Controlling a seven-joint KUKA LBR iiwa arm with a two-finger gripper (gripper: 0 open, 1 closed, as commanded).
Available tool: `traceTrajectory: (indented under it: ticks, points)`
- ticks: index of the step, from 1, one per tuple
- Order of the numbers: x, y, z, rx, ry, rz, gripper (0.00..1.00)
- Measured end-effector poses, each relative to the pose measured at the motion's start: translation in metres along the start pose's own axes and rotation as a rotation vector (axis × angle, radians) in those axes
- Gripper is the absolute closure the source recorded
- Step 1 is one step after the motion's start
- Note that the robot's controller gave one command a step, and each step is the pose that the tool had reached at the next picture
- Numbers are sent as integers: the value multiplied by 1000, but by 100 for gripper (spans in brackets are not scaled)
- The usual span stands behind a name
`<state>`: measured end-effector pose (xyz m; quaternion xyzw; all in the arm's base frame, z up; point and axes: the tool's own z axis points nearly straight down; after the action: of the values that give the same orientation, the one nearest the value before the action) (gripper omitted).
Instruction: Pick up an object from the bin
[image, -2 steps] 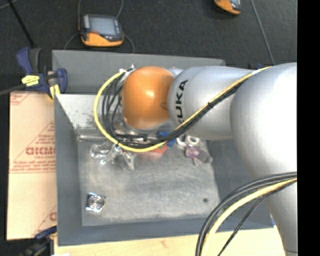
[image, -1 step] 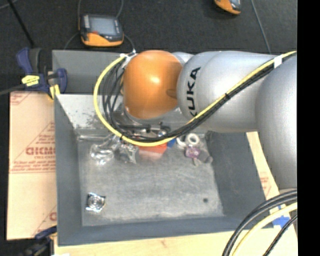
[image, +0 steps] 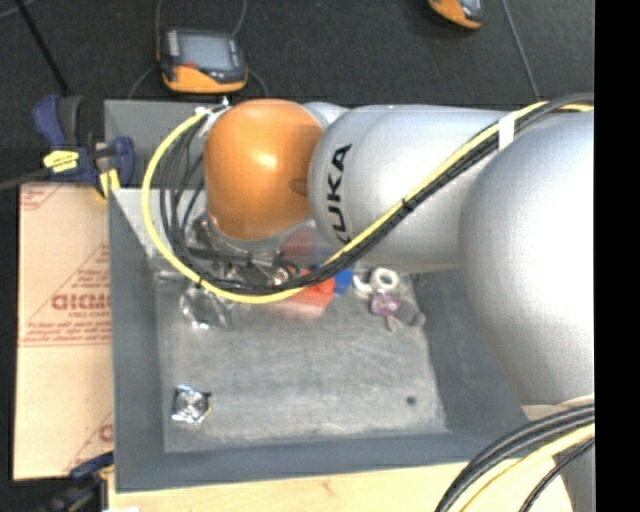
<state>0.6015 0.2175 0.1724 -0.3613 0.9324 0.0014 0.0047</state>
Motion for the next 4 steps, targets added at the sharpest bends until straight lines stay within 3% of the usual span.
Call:
traceTrajectory:
  ticks: [1, 2, 3, 4]
  points:
    - [-24, 2, 27, 1, 0, 177, 100]
    - [-24, 2, 26, 1, -1, 179, 0]
    - [12, 13, 94, -1, 12, -54, 0]
    - [73, 66, 102, -4, 10, -210, 0]
